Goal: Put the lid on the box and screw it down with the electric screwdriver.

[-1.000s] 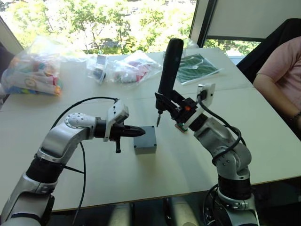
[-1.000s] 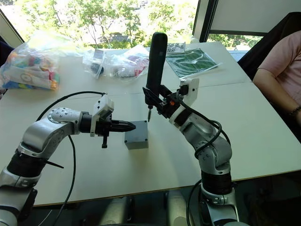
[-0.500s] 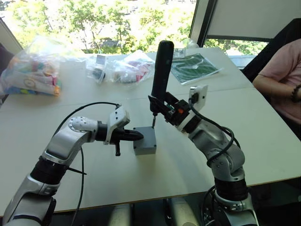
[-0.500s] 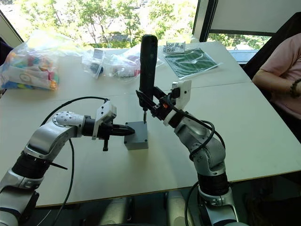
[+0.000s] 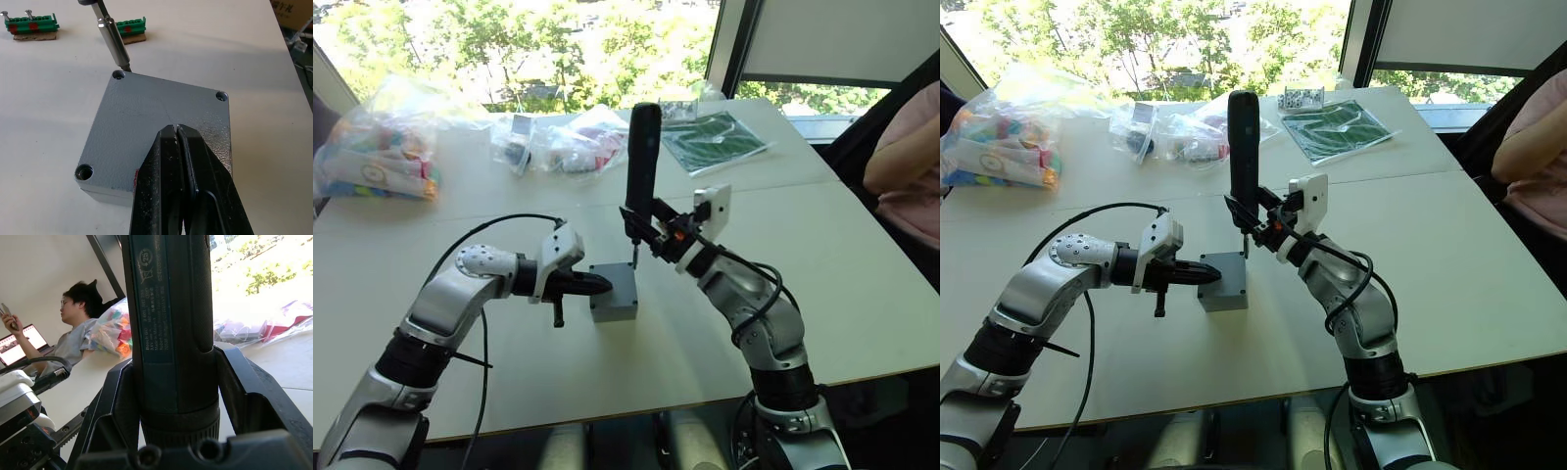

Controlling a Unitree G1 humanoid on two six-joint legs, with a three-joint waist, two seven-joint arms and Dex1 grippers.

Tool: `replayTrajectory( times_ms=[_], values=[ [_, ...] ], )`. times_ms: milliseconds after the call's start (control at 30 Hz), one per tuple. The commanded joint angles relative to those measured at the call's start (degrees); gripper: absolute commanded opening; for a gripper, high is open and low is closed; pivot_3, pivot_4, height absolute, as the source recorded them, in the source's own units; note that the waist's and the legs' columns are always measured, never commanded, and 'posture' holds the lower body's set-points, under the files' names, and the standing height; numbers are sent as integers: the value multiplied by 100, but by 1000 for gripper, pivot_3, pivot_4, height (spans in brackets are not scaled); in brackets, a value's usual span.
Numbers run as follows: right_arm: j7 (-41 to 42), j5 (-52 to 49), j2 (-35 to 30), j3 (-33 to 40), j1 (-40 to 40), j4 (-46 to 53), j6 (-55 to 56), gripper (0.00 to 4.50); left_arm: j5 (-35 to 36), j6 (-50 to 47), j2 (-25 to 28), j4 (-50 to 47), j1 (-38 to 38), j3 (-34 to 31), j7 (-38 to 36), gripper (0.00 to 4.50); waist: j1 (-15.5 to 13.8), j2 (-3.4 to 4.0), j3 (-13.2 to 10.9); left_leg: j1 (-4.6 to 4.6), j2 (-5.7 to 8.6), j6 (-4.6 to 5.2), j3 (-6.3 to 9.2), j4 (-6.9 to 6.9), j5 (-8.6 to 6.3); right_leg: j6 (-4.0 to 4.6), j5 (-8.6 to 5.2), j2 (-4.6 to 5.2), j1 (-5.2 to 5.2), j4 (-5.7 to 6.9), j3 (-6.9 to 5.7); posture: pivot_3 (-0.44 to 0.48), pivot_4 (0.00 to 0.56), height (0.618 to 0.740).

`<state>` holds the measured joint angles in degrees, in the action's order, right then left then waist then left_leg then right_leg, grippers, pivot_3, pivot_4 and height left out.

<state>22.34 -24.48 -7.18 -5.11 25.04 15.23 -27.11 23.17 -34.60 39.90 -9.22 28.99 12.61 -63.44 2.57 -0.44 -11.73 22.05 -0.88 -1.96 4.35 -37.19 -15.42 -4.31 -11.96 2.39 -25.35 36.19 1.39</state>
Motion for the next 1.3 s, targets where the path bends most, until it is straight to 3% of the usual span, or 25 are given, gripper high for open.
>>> replayTrajectory(
  times_ms=[33, 1067, 1300],
  values=[
    [62, -107, 143, 36, 315, 268, 224, 1856, -44, -21, 6, -112, -67, -26, 37, 0, 1, 0, 0, 0, 0, 0, 0, 0, 0, 0, 0, 0, 0, 0, 0, 0, 150, 740],
    [426, 382, -43, -116, 87, -151, 685, 1856, -16, -69, -16, -169, -66, -75, 130, 0, -3, -1, 0, 0, 0, 0, 0, 0, 0, -1, 0, 0, 1, 0, 0, 0, 150, 740],
    [682, 543, -396, -306, -393, 37, 721, 1856, -37, -68, -3, -45, -163, -51, 101, 0, -8, -5, 8, -19, 0, 0, 0, 1, 0, 1, -2, 1, 22, -2, 0, 0, 150, 740]
  ],
)
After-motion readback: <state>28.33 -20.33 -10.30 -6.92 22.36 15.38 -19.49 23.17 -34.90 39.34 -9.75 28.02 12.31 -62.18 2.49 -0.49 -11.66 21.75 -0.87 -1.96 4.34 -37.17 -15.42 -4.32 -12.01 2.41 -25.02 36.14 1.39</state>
